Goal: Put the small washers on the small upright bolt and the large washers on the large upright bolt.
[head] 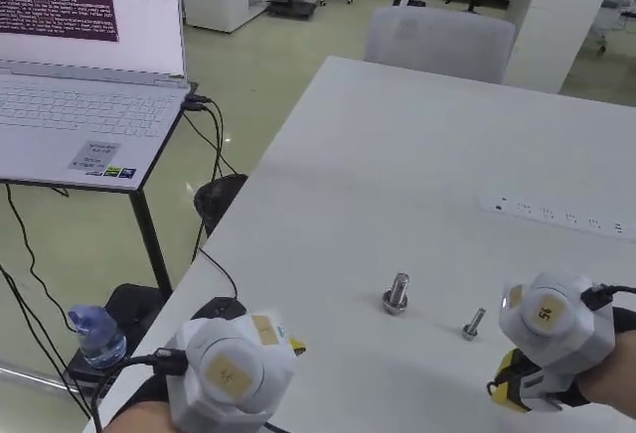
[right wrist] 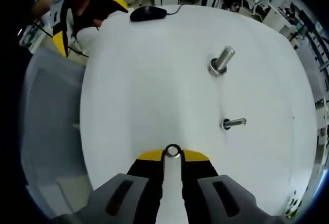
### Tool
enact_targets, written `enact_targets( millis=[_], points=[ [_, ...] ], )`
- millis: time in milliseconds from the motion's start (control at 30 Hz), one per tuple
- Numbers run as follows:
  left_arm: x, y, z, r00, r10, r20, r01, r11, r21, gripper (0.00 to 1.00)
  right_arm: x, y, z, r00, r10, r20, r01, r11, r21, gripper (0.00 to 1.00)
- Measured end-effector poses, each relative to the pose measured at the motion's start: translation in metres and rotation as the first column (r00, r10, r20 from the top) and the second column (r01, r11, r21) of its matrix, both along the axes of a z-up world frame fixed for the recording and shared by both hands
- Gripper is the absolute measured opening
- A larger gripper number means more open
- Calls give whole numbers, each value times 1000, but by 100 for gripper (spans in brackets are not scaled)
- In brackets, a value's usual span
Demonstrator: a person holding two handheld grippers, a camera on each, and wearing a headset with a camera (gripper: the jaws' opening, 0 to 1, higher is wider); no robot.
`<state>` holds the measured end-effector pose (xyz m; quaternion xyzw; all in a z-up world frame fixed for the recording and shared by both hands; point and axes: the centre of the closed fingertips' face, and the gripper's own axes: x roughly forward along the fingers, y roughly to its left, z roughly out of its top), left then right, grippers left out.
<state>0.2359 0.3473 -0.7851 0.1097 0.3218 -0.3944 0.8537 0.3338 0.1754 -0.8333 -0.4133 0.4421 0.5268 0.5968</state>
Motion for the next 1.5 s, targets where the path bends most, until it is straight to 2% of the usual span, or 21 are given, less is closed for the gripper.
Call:
enact_targets(
  millis=[267,467,767,1067,1500],
  points=[
    [-5,0,-6,1000,10,-16,-10,1000,-1,80,25,-1,10,1000,-7,18,7,1000,1,13],
    [-5,-1,-9,1000,12,-28,-12,1000,-2,78,53,6,22,999,-35,37,34,999,23,13],
    [-3,4,-9,999,18,-35,-18,1000,0,75,76,16,32,997,-54,62,53,998,26,13],
    [-4,7,-7,999,26,-40,-26,1000,-3,73,84,24,27,996,-64,59,63,998,24,13],
    [-8,12,-11,998,28,-56,-28,1000,3,70,85,25,17,997,-50,53,50,999,2,13]
  ],
)
